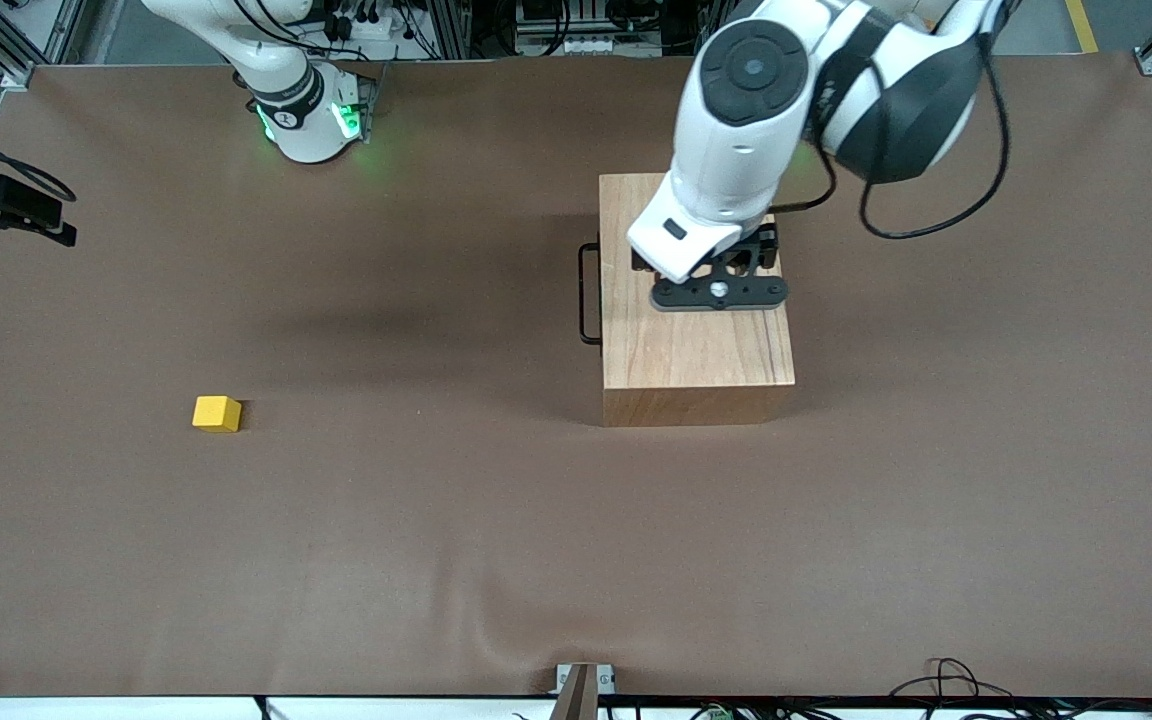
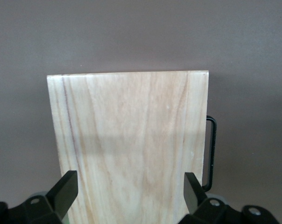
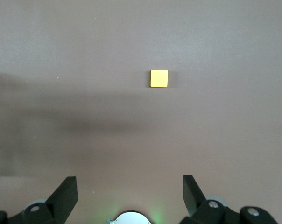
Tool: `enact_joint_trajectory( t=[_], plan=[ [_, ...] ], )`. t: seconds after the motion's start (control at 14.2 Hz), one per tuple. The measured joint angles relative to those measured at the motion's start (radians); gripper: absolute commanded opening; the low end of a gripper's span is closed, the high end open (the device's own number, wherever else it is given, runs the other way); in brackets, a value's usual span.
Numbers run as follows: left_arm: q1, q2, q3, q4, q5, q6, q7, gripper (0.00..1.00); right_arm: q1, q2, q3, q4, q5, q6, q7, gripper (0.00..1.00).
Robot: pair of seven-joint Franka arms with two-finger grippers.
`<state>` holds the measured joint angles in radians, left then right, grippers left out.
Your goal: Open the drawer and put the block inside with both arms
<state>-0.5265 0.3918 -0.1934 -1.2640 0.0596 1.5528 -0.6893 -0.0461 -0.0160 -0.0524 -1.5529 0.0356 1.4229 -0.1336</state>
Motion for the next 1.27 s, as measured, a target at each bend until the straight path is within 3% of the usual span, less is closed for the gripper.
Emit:
enact_joint_trajectory(
  t=[0.64,1.27],
  plan=[
    [-0.034,0.01,-0.001,0.021,0.001,0.022,0.0,1.0,-0.022,0.0,-0.009,0.0,-0.003,0.0,0.005,1.0],
    [-0.06,0.135,0.041,0.02,0.003,0.161,0.019,1.0,-0.029,0.019,0.0,-0.002,-0.001,0.049,0.005,1.0]
  ],
)
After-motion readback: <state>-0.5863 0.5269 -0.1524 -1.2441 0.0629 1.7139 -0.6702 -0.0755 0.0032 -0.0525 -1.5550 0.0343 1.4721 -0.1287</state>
